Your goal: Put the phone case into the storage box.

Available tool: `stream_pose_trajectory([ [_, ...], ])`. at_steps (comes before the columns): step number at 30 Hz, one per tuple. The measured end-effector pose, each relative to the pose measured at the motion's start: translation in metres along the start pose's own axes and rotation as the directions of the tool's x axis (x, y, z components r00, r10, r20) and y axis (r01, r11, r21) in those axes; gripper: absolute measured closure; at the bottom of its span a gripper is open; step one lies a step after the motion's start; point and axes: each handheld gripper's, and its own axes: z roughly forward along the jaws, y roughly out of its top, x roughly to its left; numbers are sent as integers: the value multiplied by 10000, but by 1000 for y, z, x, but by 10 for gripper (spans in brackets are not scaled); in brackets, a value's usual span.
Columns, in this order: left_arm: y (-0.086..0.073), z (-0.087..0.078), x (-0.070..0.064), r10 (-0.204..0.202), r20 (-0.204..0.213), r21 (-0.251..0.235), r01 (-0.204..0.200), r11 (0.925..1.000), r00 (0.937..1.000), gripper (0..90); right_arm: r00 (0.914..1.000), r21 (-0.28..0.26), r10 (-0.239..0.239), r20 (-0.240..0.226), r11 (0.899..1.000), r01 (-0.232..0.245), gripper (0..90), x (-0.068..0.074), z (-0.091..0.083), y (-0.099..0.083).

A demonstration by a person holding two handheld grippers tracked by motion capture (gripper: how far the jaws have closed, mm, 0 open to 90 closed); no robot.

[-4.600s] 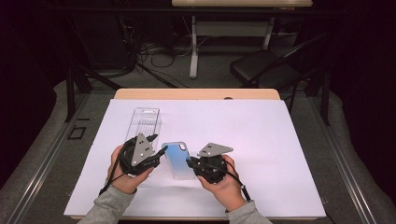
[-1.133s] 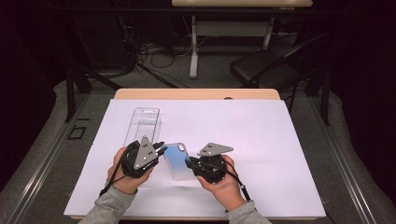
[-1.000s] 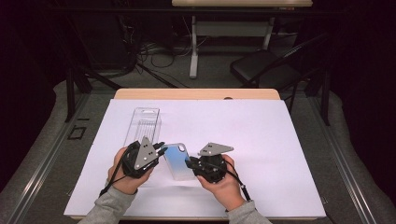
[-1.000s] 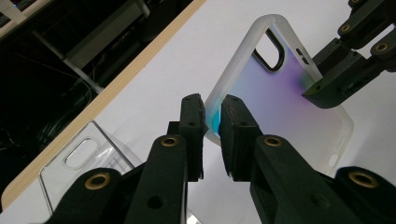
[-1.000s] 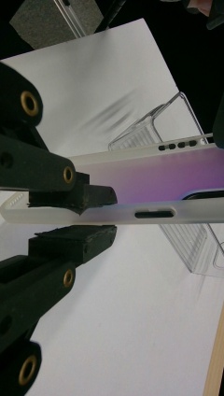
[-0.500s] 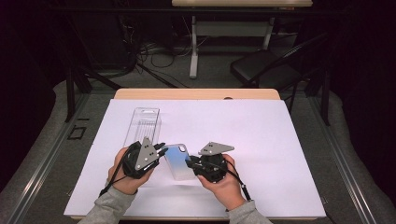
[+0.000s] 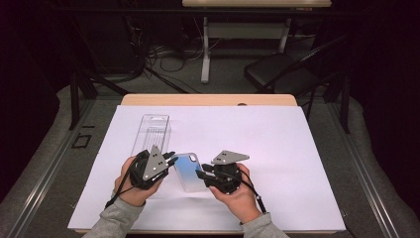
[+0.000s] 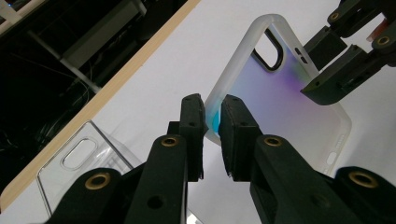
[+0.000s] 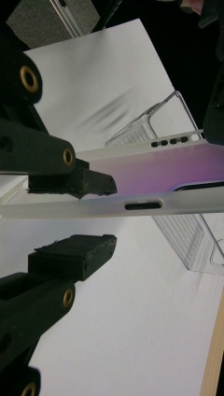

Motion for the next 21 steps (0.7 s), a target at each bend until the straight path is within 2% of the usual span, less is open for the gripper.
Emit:
stream_pose_trajectory([
  [15,-2,1,2,-89,-60,48,89,9999,9999,799,10000,-128,8,-81,9999,-9,621,0,-1,1],
  [21,-3,1,4,-111,-105,67,112,9999,9999,799,9999,-204,-58,-114,9998,55,575,2,-3,3],
])
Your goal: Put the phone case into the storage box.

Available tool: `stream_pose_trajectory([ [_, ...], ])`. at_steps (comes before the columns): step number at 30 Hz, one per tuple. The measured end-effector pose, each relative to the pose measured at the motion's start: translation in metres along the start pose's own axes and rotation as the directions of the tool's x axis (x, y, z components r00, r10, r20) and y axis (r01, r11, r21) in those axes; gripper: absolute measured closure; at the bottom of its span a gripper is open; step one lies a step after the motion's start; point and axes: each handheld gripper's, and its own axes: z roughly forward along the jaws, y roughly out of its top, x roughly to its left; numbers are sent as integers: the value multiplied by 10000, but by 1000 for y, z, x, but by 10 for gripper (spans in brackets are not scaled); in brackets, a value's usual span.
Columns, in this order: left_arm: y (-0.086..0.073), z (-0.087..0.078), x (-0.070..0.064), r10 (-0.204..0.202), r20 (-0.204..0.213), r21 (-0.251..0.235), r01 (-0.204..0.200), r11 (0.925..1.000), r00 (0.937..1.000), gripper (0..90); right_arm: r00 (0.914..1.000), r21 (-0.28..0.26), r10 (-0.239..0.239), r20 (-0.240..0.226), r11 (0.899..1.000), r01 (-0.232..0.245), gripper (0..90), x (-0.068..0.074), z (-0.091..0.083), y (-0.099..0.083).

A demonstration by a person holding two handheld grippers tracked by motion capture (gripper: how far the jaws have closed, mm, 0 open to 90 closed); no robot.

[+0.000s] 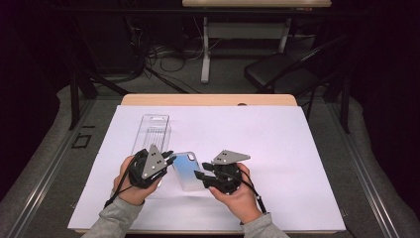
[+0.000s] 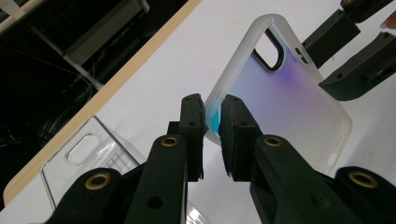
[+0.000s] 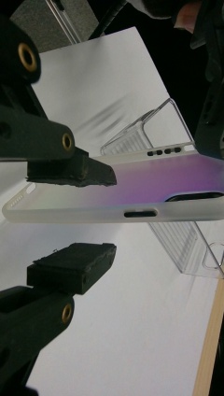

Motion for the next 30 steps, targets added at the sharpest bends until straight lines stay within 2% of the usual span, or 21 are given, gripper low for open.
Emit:
stream_pose_trajectory([
  [8,-3,-2,6,-150,-158,-27,150,9999,9998,799,9998,-236,-193,25,9995,193,509,-3,-7,6],
  [14,-4,-6,12,-315,-341,-101,312,9995,9989,799,9997,-271,64,-217,9996,-70,490,-9,-13,11],
  [17,-5,-8,14,-349,-380,-116,345,9993,9987,799,9997,-180,39,-228,9998,-43,490,-12,-15,13],
  [22,-6,-9,16,-404,-425,-127,399,9991,9983,799,10000,-134,-75,-66,9999,74,504,-17,-17,14],
  [24,-6,-9,16,-390,-432,-109,386,9992,9983,799,9999,-99,-10,-139,10000,9,512,-18,-19,14],
  [30,-7,-9,18,-468,-465,-119,463,9989,9978,799,9994,-403,-77,340,9991,91,463,-22,-23,15],
])
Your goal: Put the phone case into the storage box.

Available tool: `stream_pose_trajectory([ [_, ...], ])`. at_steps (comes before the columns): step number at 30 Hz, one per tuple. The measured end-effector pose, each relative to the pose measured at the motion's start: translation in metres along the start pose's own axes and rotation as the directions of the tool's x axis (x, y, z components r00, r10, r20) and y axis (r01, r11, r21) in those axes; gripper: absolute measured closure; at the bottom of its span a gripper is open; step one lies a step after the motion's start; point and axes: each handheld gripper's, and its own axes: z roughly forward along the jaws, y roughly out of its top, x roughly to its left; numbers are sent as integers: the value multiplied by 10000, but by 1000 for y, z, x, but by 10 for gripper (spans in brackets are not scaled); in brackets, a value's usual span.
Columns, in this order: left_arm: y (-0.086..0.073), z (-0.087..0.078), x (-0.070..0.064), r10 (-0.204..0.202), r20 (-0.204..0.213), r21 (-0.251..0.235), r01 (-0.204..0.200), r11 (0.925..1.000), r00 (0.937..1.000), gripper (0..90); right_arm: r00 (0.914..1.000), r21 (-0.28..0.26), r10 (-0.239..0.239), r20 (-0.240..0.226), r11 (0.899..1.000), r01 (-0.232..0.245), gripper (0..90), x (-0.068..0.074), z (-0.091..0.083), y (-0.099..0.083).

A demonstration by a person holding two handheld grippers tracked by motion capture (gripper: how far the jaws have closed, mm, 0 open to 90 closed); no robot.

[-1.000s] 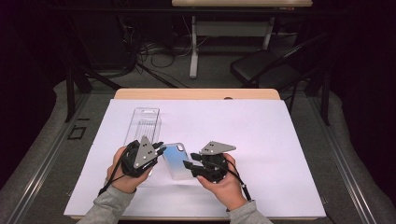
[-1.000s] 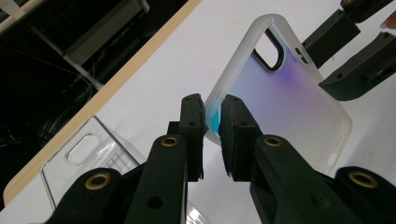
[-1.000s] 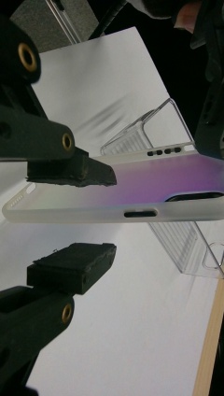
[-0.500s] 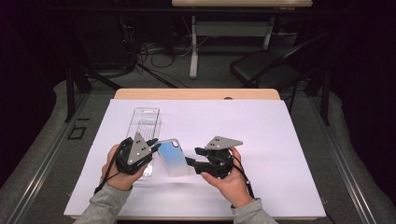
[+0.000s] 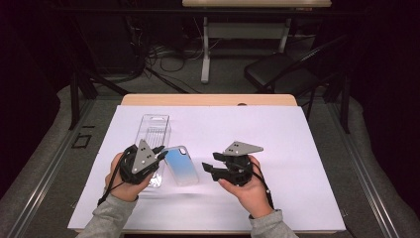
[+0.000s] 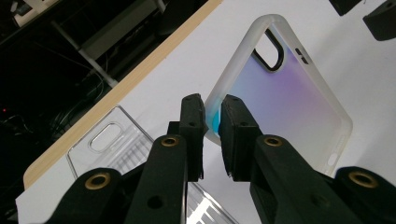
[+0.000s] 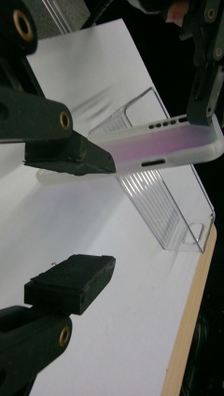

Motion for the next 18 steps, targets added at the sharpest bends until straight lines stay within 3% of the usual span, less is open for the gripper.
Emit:
stream_pose_trajectory([
  [8,1,-3,2,-39,-82,-90,38,10000,10000,799,9998,-301,160,150,9994,-156,395,-10,-6,1],
  [12,0,-5,4,-77,-115,-83,76,9999,9999,799,9982,-353,406,441,9986,-390,344,-15,-11,1],
  [18,0,-5,6,-126,-167,-95,125,9999,9998,799,9943,-195,282,1031,9995,-264,269,-22,-17,0],
])
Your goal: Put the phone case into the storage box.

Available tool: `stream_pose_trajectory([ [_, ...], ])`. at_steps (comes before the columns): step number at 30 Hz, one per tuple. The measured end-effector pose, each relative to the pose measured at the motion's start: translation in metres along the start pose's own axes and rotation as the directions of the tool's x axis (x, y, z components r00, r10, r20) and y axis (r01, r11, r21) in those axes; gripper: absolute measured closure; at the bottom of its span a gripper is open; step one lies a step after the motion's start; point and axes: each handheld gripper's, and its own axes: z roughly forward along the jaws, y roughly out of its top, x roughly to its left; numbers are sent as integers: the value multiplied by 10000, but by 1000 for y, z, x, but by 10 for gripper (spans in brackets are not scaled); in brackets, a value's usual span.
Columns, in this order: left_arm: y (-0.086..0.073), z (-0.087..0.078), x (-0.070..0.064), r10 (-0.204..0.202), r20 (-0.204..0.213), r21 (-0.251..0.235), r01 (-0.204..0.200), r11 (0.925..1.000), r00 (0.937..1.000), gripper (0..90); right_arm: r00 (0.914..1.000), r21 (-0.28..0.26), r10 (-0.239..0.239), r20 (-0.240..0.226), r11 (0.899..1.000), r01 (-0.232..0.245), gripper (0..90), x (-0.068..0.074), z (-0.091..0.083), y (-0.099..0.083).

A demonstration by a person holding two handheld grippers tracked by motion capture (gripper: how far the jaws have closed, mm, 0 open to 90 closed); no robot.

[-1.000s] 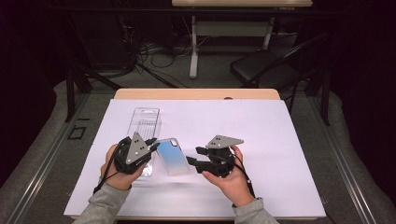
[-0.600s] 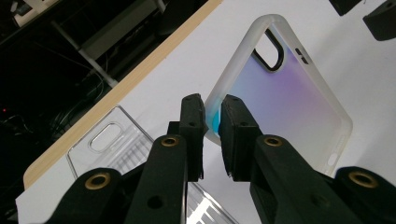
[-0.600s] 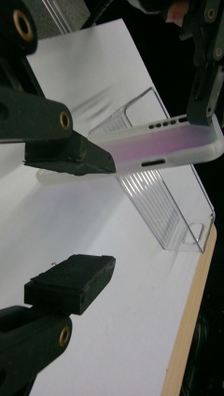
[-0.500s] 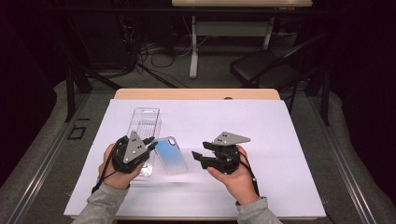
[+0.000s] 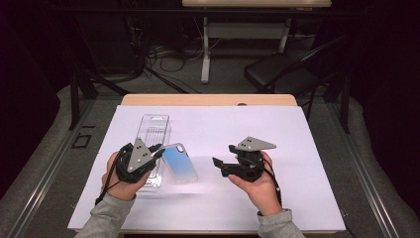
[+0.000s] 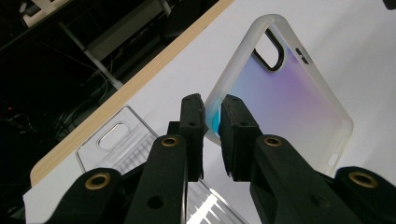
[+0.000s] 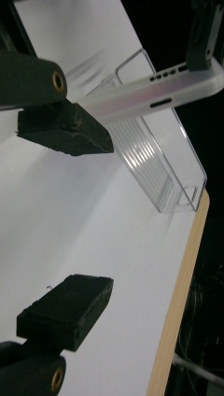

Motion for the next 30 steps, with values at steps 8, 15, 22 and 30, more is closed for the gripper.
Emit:
stream_pose_trajectory([
  [8,1,-3,5,-189,-26,-151,188,9997,9998,799,9979,158,-61,641,9999,51,238,-9,-10,-1],
  [15,1,-8,13,-382,-154,-226,379,9990,9992,799,9953,10,200,950,9998,-201,222,-20,-22,-4],
  [22,-1,-8,33,-878,-331,-212,871,9960,9956,799,9908,-2,458,1275,9989,-462,209,-31,-31,-11],
  [30,-1,-11,60,-1553,-370,-438,1537,9872,9872,799,9882,23,515,1444,9986,-524,209,-35,-36,-14],
])
